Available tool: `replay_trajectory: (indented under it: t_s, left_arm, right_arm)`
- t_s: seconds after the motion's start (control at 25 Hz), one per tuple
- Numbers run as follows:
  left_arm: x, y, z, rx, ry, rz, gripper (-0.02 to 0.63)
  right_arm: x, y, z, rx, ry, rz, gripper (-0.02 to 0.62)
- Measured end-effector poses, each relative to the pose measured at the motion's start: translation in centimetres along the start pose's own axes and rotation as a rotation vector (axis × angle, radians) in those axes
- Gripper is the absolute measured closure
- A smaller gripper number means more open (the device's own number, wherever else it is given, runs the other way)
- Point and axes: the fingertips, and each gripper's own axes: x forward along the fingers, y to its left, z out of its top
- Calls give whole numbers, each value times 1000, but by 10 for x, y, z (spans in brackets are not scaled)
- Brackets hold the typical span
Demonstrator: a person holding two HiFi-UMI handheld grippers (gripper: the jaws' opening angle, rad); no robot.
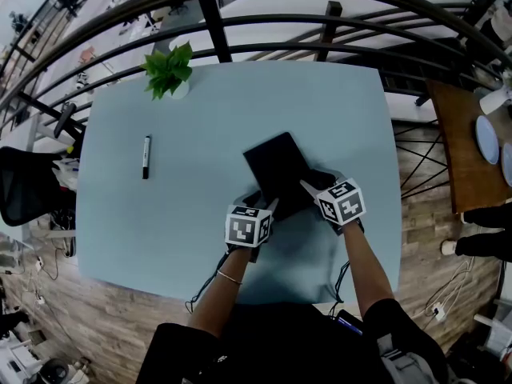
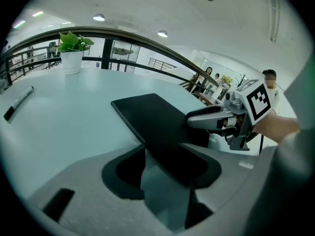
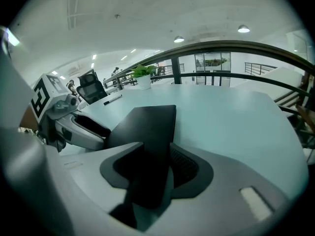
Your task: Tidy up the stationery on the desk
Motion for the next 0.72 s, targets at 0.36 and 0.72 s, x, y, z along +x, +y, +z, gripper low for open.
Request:
replay_trajectory:
  t_s: [0.36,0.72]
  left_arm:
    - [-8,5,-7,-7,6,-6,430]
    - [-24,16,-22,7,9,-27,440]
  right_arm:
    - [-2,14,-6,32,-8,-40,423]
    - [-1,41,-16,57,-11,-83,423]
